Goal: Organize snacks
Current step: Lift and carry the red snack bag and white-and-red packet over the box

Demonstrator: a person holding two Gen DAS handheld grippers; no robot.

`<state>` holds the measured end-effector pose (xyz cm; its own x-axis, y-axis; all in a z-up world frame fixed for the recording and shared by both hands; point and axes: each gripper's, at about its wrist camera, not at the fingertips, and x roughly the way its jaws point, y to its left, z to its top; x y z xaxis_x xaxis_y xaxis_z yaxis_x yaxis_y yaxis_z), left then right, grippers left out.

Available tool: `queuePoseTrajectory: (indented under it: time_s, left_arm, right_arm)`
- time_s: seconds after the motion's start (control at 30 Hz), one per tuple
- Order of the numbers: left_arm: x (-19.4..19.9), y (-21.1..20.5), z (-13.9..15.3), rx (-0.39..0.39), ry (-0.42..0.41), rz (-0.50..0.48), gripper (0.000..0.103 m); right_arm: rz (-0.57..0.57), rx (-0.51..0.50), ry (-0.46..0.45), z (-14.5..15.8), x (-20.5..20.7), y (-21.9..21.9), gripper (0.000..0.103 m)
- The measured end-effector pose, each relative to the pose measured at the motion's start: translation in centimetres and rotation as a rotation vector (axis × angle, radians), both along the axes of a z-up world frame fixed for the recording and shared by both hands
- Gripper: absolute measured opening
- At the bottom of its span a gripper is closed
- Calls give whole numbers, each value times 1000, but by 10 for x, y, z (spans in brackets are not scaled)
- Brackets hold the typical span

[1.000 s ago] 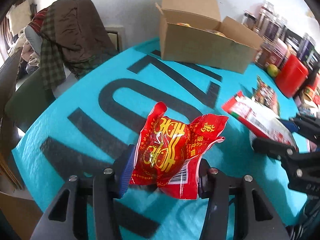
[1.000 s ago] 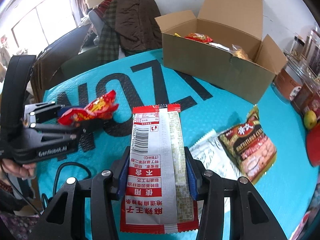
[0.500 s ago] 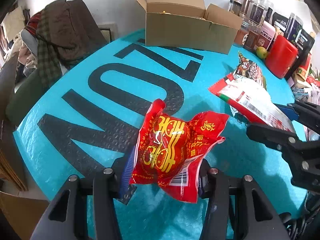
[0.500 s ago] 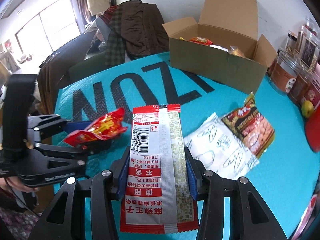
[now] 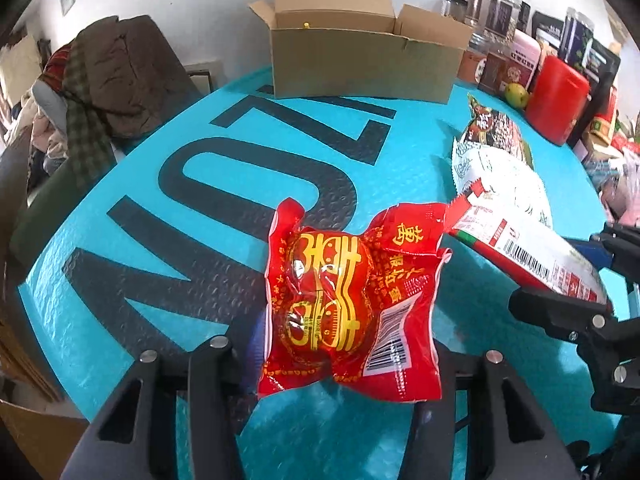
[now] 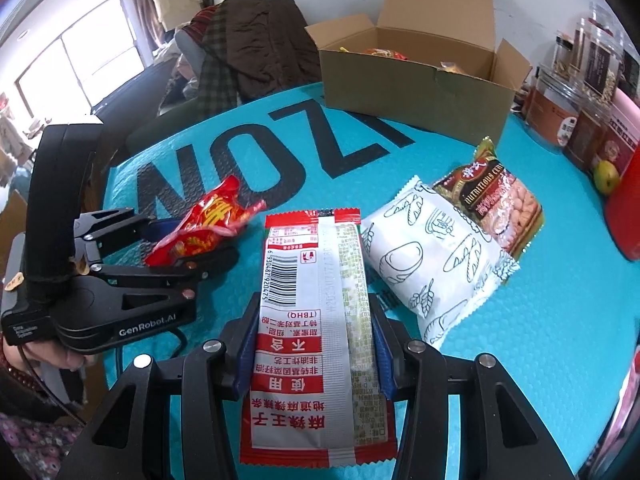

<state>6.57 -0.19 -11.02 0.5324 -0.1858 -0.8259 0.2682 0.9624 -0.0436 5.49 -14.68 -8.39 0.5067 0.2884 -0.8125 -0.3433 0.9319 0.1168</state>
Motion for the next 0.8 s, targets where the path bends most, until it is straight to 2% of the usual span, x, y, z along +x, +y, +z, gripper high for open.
queuePoseTrajectory:
  time_s: [0.33, 0.8]
  left_arm:
    - [-15, 5, 13, -36, -1, 3, 47]
    - [-45, 1, 60, -76, -106, -22, 47]
  right_arm:
    - [-8, 14, -15, 4, -12, 1, 47]
    - [-29, 55, -78, 24, -39, 2, 47]
